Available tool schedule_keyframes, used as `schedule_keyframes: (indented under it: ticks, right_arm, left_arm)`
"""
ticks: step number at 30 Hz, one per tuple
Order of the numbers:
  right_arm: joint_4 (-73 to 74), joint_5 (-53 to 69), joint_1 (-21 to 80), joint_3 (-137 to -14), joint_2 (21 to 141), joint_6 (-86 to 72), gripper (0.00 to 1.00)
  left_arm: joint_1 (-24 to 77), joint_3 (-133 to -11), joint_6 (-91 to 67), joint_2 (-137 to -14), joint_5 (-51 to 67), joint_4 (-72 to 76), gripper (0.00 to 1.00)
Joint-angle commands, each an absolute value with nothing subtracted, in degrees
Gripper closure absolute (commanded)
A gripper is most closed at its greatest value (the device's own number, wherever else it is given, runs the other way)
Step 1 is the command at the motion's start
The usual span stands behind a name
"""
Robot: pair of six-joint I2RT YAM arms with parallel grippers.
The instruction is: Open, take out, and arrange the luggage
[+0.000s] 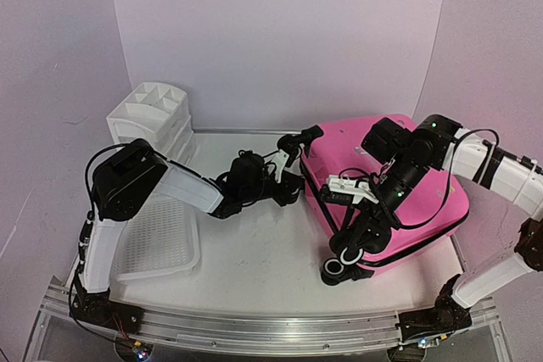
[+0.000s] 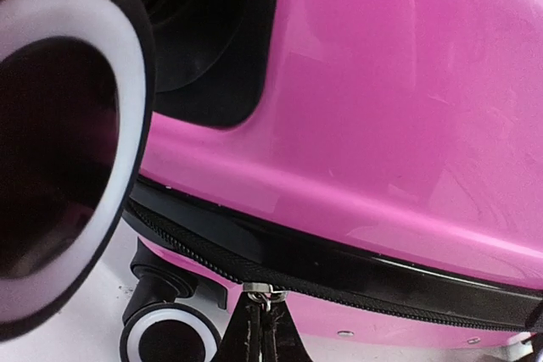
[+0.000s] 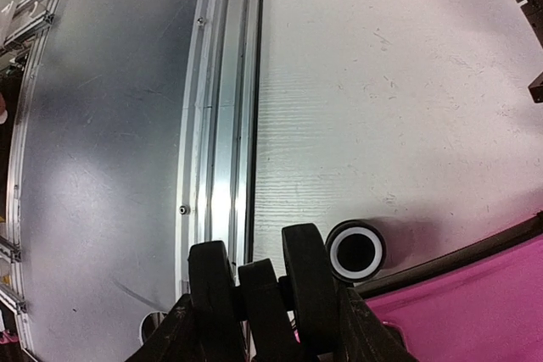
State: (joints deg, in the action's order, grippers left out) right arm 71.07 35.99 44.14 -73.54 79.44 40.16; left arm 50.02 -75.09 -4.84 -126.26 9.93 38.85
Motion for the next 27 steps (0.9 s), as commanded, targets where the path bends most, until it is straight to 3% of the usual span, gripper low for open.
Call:
schedule_keyframes:
  ticks: [1,14,27]
  right_arm:
    - [90.6,48.4,44.6,-73.2,75.8,38.4,1.0]
    - [97.7,45.0,44.6,-73.2,74.3,46.8,1.0]
    - [102.1,45.6,44.6,-76.2,75.5,51.6,1.0]
  left_arm:
    - [44.6,-76.5,-8.3,-121.3,9.2,38.4,1.0]
    - [36.2,-78.4,-19.2,-124.0,14.6,38.1,1.0]
    - [29.5,-95.6,-30.0,-137.3,18.1,35.9,1.0]
